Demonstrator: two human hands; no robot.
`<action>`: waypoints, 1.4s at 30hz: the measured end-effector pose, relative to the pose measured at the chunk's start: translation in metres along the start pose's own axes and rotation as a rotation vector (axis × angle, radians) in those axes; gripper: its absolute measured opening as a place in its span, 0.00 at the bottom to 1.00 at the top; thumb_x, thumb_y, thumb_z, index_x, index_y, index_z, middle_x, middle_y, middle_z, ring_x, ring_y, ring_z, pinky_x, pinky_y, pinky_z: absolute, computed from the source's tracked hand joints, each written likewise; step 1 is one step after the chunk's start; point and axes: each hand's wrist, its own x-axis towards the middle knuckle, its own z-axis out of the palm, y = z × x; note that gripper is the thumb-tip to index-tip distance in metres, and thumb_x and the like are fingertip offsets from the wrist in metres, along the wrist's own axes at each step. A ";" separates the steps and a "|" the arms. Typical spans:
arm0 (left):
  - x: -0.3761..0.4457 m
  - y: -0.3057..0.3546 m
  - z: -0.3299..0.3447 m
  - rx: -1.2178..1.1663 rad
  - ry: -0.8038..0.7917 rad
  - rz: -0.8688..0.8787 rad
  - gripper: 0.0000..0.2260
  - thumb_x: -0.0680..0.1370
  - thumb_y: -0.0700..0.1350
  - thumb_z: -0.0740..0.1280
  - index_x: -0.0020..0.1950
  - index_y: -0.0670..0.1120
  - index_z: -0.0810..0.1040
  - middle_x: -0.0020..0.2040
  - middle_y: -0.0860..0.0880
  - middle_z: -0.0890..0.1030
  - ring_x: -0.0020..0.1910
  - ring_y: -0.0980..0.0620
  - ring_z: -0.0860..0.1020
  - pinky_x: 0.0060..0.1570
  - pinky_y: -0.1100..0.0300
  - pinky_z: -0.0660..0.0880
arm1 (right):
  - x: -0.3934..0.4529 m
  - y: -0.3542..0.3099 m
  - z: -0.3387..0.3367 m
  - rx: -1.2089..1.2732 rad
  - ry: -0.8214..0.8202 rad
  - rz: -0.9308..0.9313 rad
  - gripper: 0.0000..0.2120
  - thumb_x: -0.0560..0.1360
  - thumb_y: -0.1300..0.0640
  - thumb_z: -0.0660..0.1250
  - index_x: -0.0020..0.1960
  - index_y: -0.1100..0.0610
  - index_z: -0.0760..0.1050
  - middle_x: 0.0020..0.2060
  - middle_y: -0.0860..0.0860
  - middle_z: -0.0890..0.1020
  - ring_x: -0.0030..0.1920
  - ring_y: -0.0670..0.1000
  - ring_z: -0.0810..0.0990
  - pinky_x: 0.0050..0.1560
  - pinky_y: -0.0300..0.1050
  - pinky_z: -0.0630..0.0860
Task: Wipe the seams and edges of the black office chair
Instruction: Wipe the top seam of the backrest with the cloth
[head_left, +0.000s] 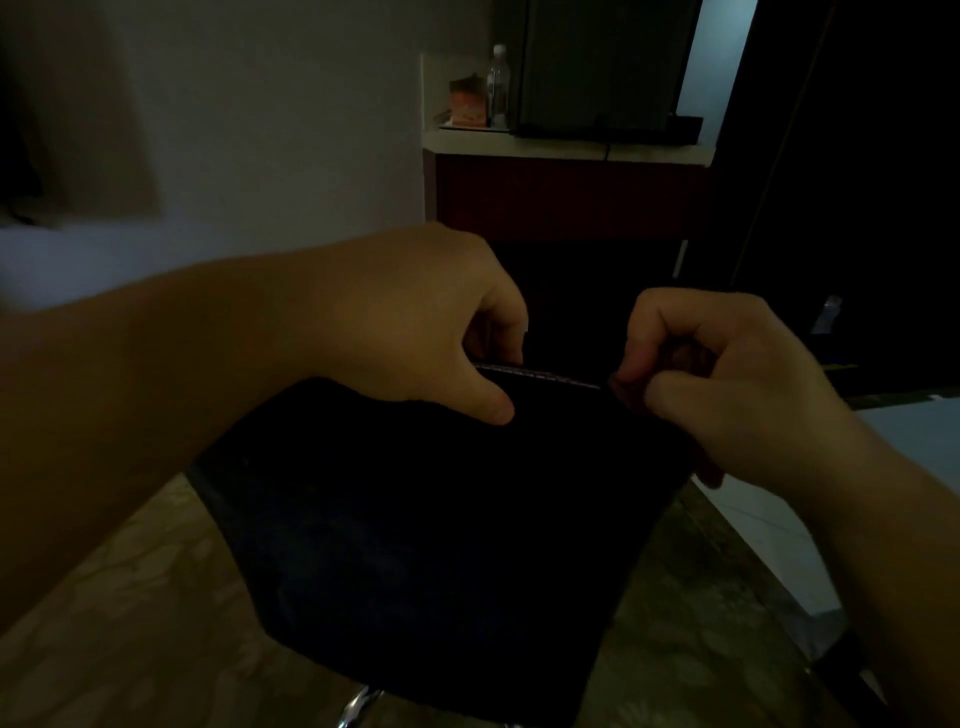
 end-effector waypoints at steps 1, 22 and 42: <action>0.000 0.000 0.001 0.008 0.005 0.004 0.13 0.66 0.62 0.75 0.47 0.60 0.83 0.40 0.63 0.82 0.42 0.67 0.79 0.42 0.68 0.76 | 0.000 0.000 -0.001 -0.004 -0.011 -0.004 0.10 0.70 0.72 0.65 0.37 0.58 0.75 0.25 0.59 0.76 0.18 0.46 0.69 0.19 0.34 0.64; 0.002 0.001 0.004 -0.019 0.026 -0.022 0.13 0.66 0.61 0.74 0.47 0.58 0.83 0.39 0.59 0.83 0.39 0.65 0.80 0.41 0.65 0.76 | 0.008 -0.014 0.002 -0.115 -0.050 -0.007 0.13 0.70 0.67 0.66 0.46 0.50 0.74 0.35 0.54 0.79 0.22 0.44 0.73 0.22 0.31 0.67; 0.008 0.006 0.011 0.059 0.069 0.027 0.12 0.70 0.62 0.73 0.47 0.58 0.79 0.38 0.60 0.78 0.42 0.70 0.76 0.37 0.75 0.70 | 0.015 -0.015 0.002 -0.194 -0.012 -0.047 0.14 0.70 0.67 0.70 0.42 0.48 0.73 0.30 0.51 0.78 0.22 0.47 0.73 0.21 0.34 0.68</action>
